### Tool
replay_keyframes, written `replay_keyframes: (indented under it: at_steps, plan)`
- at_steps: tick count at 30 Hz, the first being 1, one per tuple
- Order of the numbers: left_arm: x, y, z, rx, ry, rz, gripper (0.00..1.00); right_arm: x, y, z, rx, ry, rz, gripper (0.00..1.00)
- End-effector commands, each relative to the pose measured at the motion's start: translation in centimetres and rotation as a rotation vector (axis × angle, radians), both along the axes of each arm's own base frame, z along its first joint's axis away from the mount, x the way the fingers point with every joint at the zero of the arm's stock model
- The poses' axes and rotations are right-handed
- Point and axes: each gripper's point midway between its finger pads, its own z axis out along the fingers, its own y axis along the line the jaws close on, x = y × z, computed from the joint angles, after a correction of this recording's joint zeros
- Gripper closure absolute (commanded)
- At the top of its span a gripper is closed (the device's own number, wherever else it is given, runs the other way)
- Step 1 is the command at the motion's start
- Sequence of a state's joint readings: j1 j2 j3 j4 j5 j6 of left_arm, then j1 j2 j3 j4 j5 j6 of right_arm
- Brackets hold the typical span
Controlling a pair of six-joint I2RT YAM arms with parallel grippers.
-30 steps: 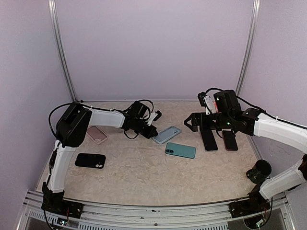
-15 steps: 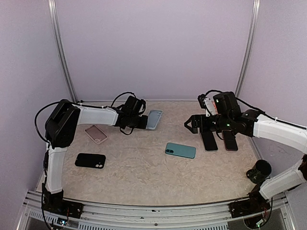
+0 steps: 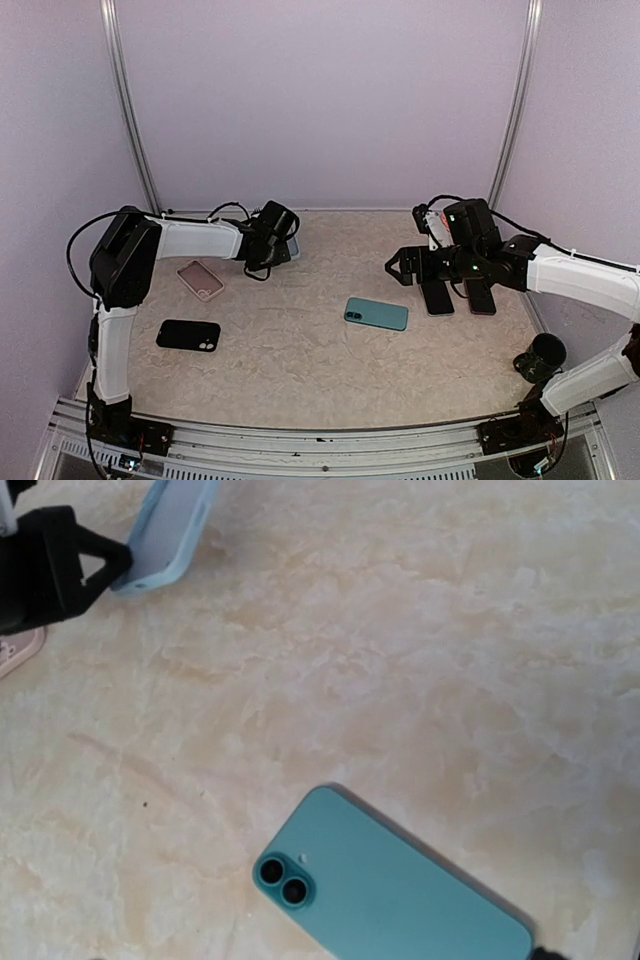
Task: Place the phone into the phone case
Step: Place the phone case at the center of the board.
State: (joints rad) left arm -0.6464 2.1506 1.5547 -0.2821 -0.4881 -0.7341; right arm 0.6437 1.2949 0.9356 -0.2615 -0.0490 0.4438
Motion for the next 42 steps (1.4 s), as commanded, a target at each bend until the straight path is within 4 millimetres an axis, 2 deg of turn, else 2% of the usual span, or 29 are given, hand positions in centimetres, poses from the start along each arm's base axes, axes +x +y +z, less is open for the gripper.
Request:
replay_keyframes:
  at_steps: [1,9,14,20,26,40,41,42]
  plan:
    - [-1.4,2.1,-0.9,-0.076,0.058,0.216,1.00,-0.1,0.0,0.8,0.031,-0.026,-0.003,0.11]
    - [-5.0,0.8,-3.7,-0.106,0.130,0.360,0.97,-0.2,0.1,0.5,0.037,-0.017,0.002,0.11]
    - [-6.4,-1.4,-4.4,-0.143,0.141,0.352,0.92,-0.2,0.1,0.5,0.039,-0.017,-0.001,0.11]
    - [-6.5,-2.5,-5.4,-0.166,0.156,0.342,0.72,-0.2,0.1,0.3,0.038,-0.015,-0.001,0.11]
    - [-6.0,-4.3,-3.7,-0.222,0.127,0.277,0.60,-0.1,-0.3,-0.6,0.009,-0.007,-0.009,0.07]
    - [-4.8,-9.1,1.3,-0.381,0.020,0.021,0.47,-0.3,-1.4,-4.2,-0.117,0.058,-0.005,0.02]
    - [-4.9,-9.4,1.6,-0.375,0.014,0.000,0.44,-0.4,-1.4,-4.4,-0.120,0.065,-0.005,0.02]
    - [-4.9,-9.7,2.0,-0.370,0.001,-0.028,0.36,-0.4,-1.6,-4.8,-0.123,0.073,-0.008,0.02]
